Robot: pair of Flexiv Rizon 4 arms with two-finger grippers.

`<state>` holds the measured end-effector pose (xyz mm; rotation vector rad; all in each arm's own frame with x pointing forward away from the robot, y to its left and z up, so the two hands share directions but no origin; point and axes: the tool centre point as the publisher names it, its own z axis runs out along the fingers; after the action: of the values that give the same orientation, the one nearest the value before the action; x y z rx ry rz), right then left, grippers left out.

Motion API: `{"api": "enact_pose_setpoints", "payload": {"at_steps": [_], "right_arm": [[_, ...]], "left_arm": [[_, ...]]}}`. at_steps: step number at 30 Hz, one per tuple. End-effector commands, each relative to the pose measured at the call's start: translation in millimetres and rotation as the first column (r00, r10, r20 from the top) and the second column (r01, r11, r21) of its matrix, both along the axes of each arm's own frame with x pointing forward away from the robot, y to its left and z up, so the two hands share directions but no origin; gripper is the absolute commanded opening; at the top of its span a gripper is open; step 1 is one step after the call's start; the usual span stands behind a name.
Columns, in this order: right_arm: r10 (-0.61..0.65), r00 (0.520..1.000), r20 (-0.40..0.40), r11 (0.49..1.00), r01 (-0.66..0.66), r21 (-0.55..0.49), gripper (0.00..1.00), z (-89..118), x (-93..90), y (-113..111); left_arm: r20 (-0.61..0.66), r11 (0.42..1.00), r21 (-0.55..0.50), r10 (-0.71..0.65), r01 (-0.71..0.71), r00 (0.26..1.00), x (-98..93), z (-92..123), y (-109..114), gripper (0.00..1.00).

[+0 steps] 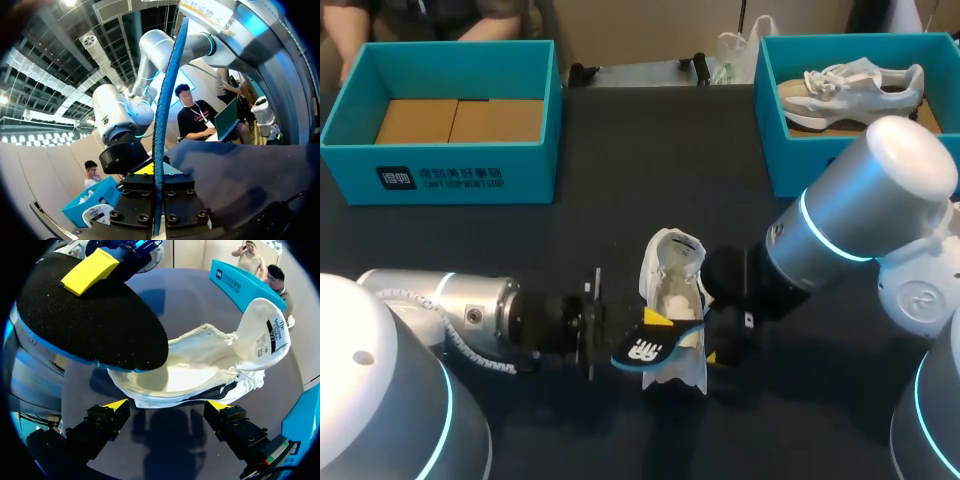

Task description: Take the shoe out of the shoebox, open the shoe tongue, remove and reinsert the insole, then place the shoe into the shoebox

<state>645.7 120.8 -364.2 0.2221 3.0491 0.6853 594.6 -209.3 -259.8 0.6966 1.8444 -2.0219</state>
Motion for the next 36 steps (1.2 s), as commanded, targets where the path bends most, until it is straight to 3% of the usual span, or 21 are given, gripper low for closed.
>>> {"api": "enact_pose_setpoints", "payload": {"at_steps": [1,24,36], "right_arm": [[-0.002,1.000,-0.001,1.000,0.002,-0.007,1.00,-4.6,1.4,3.3],[-0.006,1.000,-0.003,1.000,0.006,-0.008,1.00,-6.8,1.9,2.1],[-0.006,1.000,-0.003,1.000,0.006,-0.008,1.00,-6.8,1.9,2.1]], "left_arm": [[-0.001,1.000,-0.001,-0.007,0.007,1.000,-1.4,-1.9,-3.5,0.00],[-0.027,1.000,-0.019,-0.019,0.019,0.999,-6.8,-7.3,-15.2,0.00],[-0.045,1.000,-0.016,-0.002,0.002,0.999,1.1,-14.6,-15.5,0.00]]}}
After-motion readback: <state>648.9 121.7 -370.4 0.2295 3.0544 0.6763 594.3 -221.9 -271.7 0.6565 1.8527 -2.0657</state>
